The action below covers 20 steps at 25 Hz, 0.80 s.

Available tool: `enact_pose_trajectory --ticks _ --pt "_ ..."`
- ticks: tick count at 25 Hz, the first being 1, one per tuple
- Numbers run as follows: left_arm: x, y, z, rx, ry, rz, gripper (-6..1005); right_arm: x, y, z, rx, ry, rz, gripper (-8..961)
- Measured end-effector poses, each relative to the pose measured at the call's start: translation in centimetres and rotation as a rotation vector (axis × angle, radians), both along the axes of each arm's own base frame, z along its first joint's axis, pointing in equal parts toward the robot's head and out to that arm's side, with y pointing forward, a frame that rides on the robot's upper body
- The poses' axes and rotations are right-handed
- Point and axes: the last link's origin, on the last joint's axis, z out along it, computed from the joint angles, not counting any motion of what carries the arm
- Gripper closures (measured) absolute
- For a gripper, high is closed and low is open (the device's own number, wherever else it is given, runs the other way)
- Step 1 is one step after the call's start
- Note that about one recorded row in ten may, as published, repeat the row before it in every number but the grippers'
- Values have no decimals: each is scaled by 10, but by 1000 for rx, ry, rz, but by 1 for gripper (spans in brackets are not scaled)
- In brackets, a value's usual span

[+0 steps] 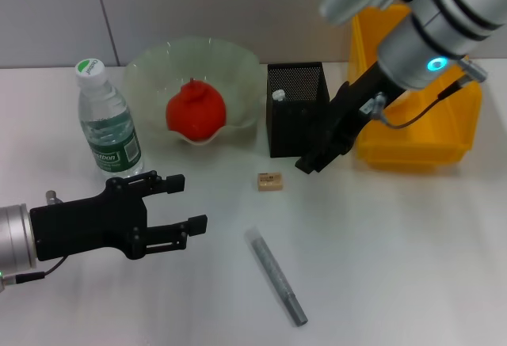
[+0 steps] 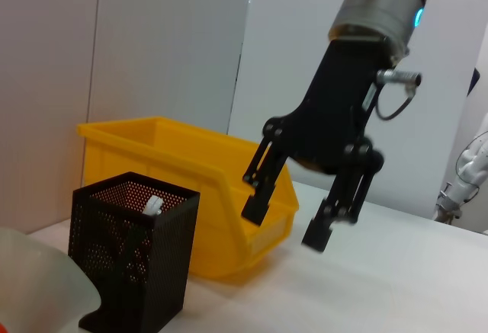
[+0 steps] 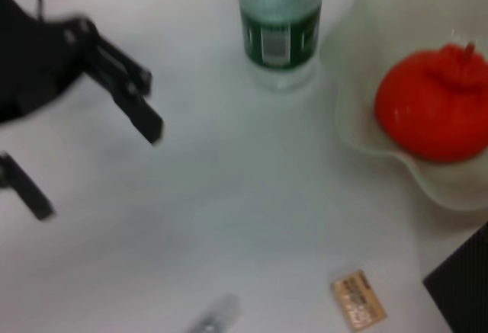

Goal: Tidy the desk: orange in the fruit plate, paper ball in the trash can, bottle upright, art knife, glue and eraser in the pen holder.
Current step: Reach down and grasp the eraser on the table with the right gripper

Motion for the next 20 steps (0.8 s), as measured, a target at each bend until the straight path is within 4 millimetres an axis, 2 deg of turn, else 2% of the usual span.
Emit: enact_pose_trajectory --ticks 6,11,20 --pt "-1 -1 0 0 -1 5 203 2 -1 -30 -4 -108 86 289" --pt "-3 -2 0 1 -3 10 203 7 0 -50 13 -123 153 289" --pt "-3 -3 1 4 -3 13 203 14 -2 -69 23 -60 235 290"
